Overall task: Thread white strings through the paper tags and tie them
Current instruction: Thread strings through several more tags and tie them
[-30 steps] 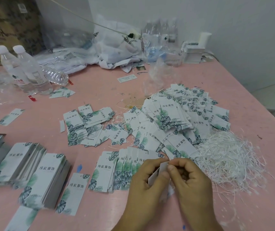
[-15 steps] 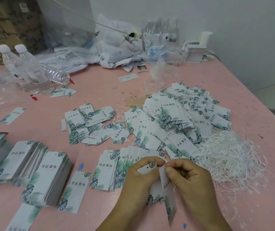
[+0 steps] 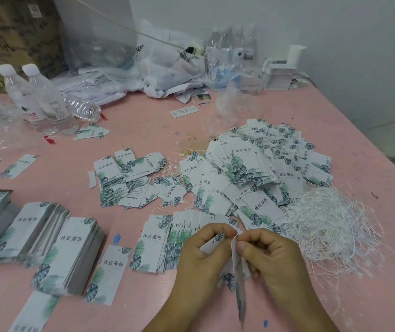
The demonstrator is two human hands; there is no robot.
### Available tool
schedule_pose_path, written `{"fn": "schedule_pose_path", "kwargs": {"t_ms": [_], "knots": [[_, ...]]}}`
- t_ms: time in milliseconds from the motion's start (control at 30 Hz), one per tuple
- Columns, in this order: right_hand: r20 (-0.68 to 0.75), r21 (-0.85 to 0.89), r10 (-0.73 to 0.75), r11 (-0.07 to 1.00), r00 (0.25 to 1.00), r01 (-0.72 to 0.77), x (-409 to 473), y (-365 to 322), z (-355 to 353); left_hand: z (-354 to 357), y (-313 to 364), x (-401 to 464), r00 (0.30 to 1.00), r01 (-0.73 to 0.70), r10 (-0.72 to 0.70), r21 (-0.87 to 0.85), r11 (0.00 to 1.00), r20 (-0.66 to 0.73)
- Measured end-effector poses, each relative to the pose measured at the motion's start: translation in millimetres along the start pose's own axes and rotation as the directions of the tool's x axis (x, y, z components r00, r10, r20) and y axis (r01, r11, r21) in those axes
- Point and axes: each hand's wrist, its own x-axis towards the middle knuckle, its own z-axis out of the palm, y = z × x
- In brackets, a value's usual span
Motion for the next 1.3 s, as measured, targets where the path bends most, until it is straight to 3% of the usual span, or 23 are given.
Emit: {"fn": "schedule_pose_path", "kwargs": {"t_ms": [167, 267, 433, 533, 633, 700, 767, 833, 900, 1033, 1300], "knots": [[0.023, 0.017, 0.028, 0.999, 0.999, -0.029, -0.4, 1.2, -0.7, 2.2, 1.2, -2.2, 0.999, -0.046, 0.046, 0.006, 0.999, 0.0], [0.091, 0.217, 0.18, 0.956, 0.979, -0.196, 1.9, 1.5, 1.3, 2.7, 0.4, -2.3, 0.997, -0.059, 0.058, -0.017, 0.998, -0.053], [0.253, 0.579, 0.446, 0.642, 0.859, -0.504, 11.1, 2.6, -10.1, -1.9, 1.3, 1.6, 0.988, -0.037, 0.012, -0.166, 0.985, -0.154], [0.314, 0.722, 0.476, 0.443, 0.822, -0.532, 12.0, 2.6, -12.5, -2.0, 0.0, 3.3, 0.984, 0.009, -0.062, -0.299, 0.954, -0.167], [0.349, 0.812, 0.421, 0.311, 0.837, -0.494, 12.0, 3.0, -15.7, -2.9, -1.5, 4.0, 0.984, 0.045, -0.102, -0.343, 0.938, -0.149], [0.287, 0.841, 0.351, 0.354, 0.891, -0.41, 13.1, 4.9, -17.5, -3.2, -2.0, 4.0, 0.986, 0.071, -0.115, -0.326, 0.943, -0.121], [0.155, 0.796, 0.268, 0.537, 0.951, -0.281, 11.9, 3.1, -17.2, -1.8, -2.6, 2.7, 0.989, 0.096, -0.125, -0.299, 0.949, -0.082], [-0.014, 0.517, 0.161, 0.846, 0.987, -0.13, 4.5, -0.4, -13.9, 0.1, -3.5, 0.9, 0.991, 0.108, -0.126, -0.267, 0.958, -0.05], [-0.093, 0.149, 0.034, 0.989, 0.995, -0.02, -3.9, -1.5, -6.2, 1.9, -3.4, 0.2, 0.992, 0.109, -0.121, -0.251, 0.962, -0.035], [-0.037, -0.236, -0.166, 0.96, 0.985, 0.153, -6.9, -0.6, 5.4, 4.6, -2.8, 0.8, 0.993, 0.102, -0.112, -0.224, 0.969, -0.032], [-0.083, -0.277, -0.214, 0.943, 0.973, 0.184, -7.2, 0.2, 8.6, 6.2, -4.1, 0.0, 0.995, 0.052, -0.059, -0.097, 0.994, -0.08]]}}
